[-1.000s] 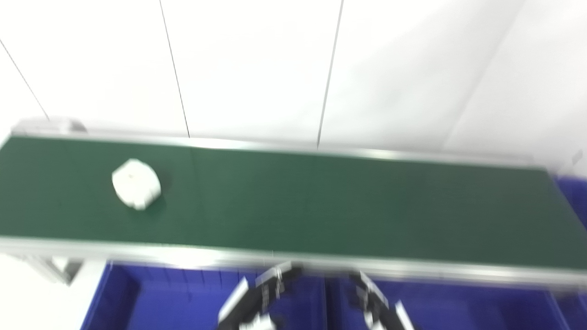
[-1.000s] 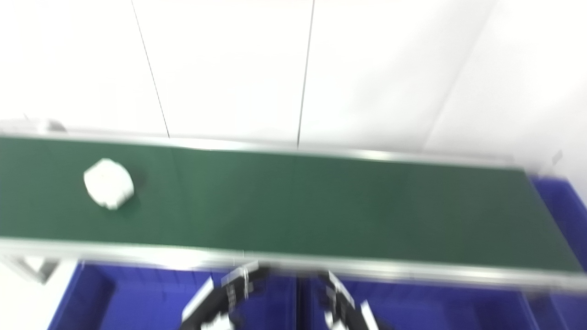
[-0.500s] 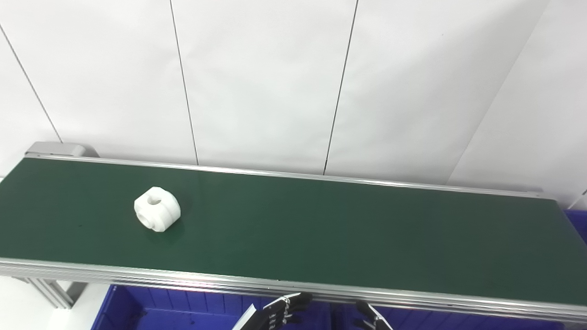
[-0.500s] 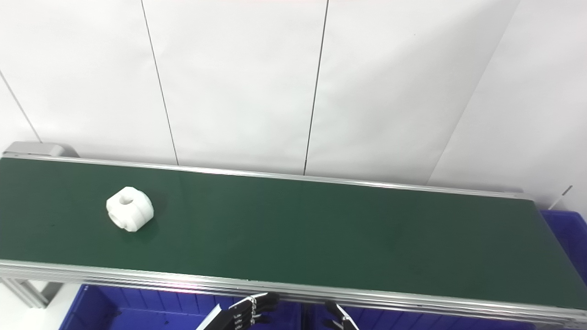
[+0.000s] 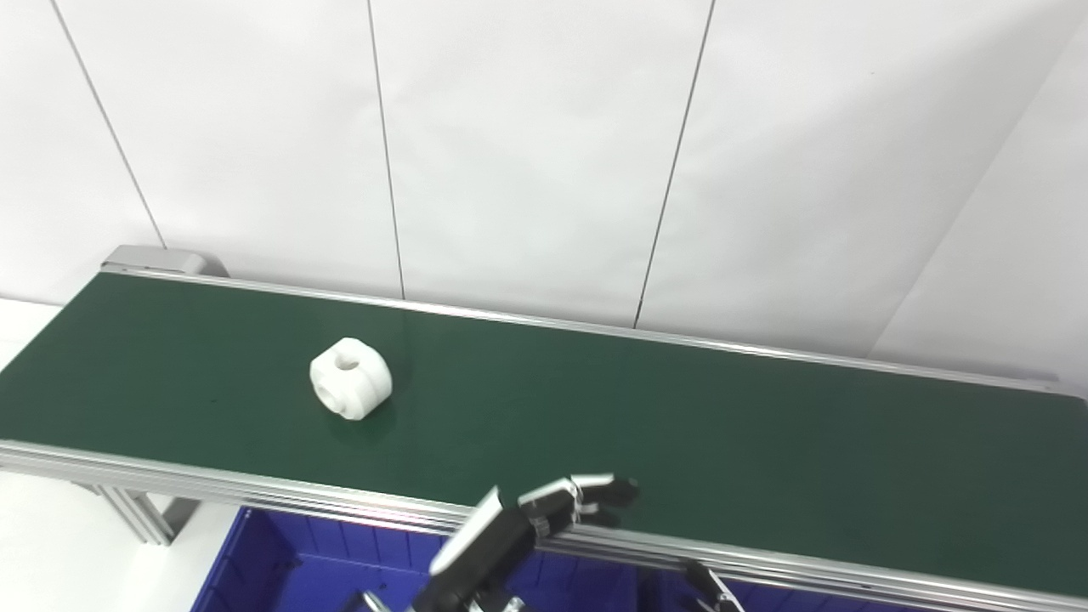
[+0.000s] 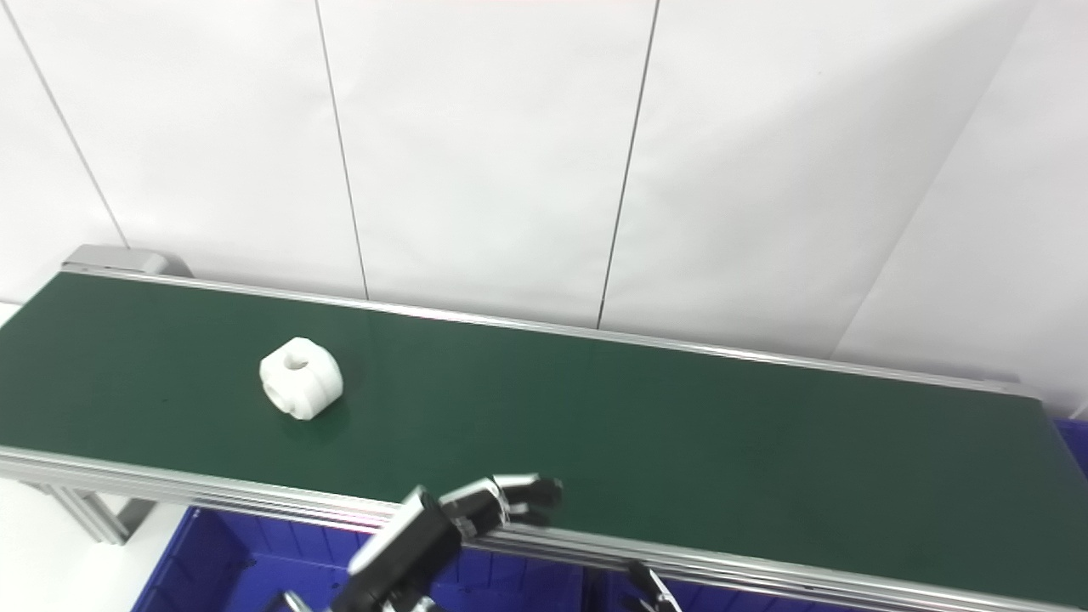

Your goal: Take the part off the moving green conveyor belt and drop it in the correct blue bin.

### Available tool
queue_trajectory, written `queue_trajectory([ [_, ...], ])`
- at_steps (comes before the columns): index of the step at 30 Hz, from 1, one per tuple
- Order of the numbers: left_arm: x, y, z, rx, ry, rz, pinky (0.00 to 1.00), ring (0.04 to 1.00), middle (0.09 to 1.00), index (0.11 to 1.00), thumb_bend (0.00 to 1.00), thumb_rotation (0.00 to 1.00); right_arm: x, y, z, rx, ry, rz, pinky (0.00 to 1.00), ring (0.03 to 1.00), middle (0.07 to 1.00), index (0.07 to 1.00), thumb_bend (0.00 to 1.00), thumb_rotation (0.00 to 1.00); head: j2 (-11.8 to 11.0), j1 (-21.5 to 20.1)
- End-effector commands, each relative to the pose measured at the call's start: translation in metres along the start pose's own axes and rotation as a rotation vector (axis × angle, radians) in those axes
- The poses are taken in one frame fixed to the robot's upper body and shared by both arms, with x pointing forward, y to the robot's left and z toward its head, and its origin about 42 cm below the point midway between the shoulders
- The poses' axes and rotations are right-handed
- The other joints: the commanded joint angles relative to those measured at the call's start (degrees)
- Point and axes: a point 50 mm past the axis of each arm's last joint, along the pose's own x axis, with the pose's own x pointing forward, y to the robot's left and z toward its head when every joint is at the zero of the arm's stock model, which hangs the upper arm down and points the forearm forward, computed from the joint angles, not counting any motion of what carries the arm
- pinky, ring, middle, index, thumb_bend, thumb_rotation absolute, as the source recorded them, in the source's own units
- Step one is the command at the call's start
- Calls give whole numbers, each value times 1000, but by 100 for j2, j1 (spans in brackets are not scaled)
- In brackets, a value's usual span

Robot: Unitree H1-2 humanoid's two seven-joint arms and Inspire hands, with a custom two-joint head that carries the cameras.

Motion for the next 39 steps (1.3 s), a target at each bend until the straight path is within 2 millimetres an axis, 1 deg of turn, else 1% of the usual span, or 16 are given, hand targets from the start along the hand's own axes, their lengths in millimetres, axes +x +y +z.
queue_trajectory([
  [1,13,16,14,74,-76,28,692,818,850,780,1000,549,8,-2,12,-12,-89,-3,829,872,935,936,861,990,-26,-19],
  [2,16,23,16,138,-90,52,682,813,848,779,1000,540,9,-2,11,-14,-88,-4,829,872,935,936,860,991,-41,-21],
  [3,19,30,17,210,-89,87,656,788,834,773,1000,496,10,-2,11,-16,-87,-5,827,872,931,936,854,993,-42,-20],
  [4,24,40,19,304,-69,127,665,785,832,775,985,426,10,-3,11,-16,-86,-8,822,871,926,935,856,995,-47,-13],
  [5,26,46,20,371,-53,156,680,791,837,780,967,386,10,-3,11,-16,-86,-10,819,871,924,935,859,996,-47,-13],
  [6,30,54,20,456,-33,190,682,791,837,781,964,381,10,-3,11,-17,-87,-14,819,871,923,935,859,997,-38,6],
  [7,32,58,21,511,-22,210,680,792,842,786,946,343,10,-3,11,-17,-88,-16,813,870,924,933,867,999,-36,9],
  [11,46,79,21,744,17,239,678,809,854,798,929,297,9,-4,12,-15,-91,-15,814,869,924,935,867,1000,11,44],
  [14,61,96,21,928,54,202,648,826,864,798,989,284,8,-5,12,-15,-90,-13,813,867,924,939,871,1000,23,62],
  [16,71,106,20,1009,78,164,638,829,868,797,997,282,9,-5,12,-17,-89,-12,812,865,920,939,870,1000,15,70],
  [21,90,133,13,1150,152,92,648,838,873,783,1000,284,9,-5,11,-19,-86,-14,810,862,910,933,849,1000,16,69],
  [25,104,155,5,1248,243,58,671,823,861,778,1000,240,10,-5,11,-21,-86,-10,812,862,909,934,840,1000,21,63],
  [32,119,186,-12,1352,381,-17,657,811,845,776,1000,211,10,-4,11,-17,-88,-10,815,862,912,935,842,1000,34,43],
  [36,128,205,-16,1401,462,-88,651,810,838,790,1000,181,11,-3,12,-15,-90,-11,813,858,909,934,841,1000,44,22],
  [39,132,214,-17,1426,509,-135,655,813,836,790,1000,172,11,-3,12,-11,-91,-10,814,860,911,934,845,1000,53,17],
])
